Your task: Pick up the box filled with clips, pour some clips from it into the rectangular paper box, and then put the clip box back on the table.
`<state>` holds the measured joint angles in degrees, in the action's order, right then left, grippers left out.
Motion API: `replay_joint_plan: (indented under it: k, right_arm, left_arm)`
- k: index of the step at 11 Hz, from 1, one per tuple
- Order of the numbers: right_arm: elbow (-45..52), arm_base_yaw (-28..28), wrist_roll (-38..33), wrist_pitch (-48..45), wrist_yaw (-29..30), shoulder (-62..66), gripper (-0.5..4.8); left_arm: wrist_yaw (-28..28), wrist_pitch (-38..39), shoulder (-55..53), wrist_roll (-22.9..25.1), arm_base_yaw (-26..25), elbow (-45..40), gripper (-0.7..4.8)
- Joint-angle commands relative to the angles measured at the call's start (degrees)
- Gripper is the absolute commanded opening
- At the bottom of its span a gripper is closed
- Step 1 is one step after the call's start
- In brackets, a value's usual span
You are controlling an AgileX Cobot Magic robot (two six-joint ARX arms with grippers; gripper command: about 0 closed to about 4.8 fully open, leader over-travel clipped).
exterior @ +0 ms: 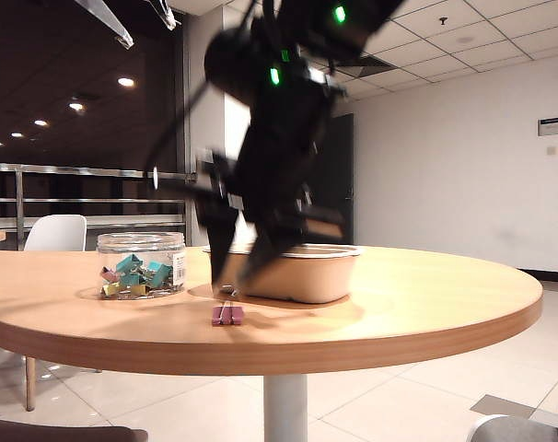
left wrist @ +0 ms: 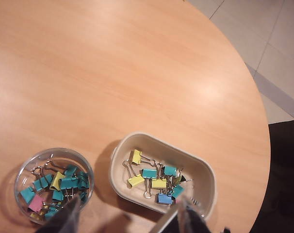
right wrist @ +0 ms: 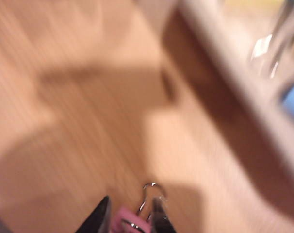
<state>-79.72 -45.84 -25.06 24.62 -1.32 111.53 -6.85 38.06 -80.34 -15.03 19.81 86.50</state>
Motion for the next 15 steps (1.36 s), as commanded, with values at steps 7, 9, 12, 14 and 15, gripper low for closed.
replay_joint_plan:
  k: [7, 9, 12, 14, 15]
  right_arm:
    - [-8.3, -0.7, 5.1, 15.1, 4.2, 2.4, 3.38]
    - [-8.3, -1.3, 4.0, 14.1, 3.0, 3.7, 3.37]
    - [-8.3, -1.6, 4.0, 16.3, 2.9, 6.3, 2.35]
    - [-8.3, -1.6, 4.1, 16.8, 2.7, 6.4, 1.42]
    - [-8.3, -1.5, 4.1, 16.7, 2.4, 6.4, 1.03]
  left_arm:
    - [0.1, -0.8, 0.8, 0.2, 0.0, 0.3, 2.69]
    - [0.0, -0.7, 1.0, 0.0, 0.0, 0.3, 2.69]
    - [0.0, -0.4, 1.6, 0.0, 0.0, 0.3, 2.69]
    - [0.0, -0.4, 1.7, 0.0, 0.0, 0.3, 2.70]
    - [0.0, -0.4, 1.7, 0.0, 0.0, 0.3, 2.69]
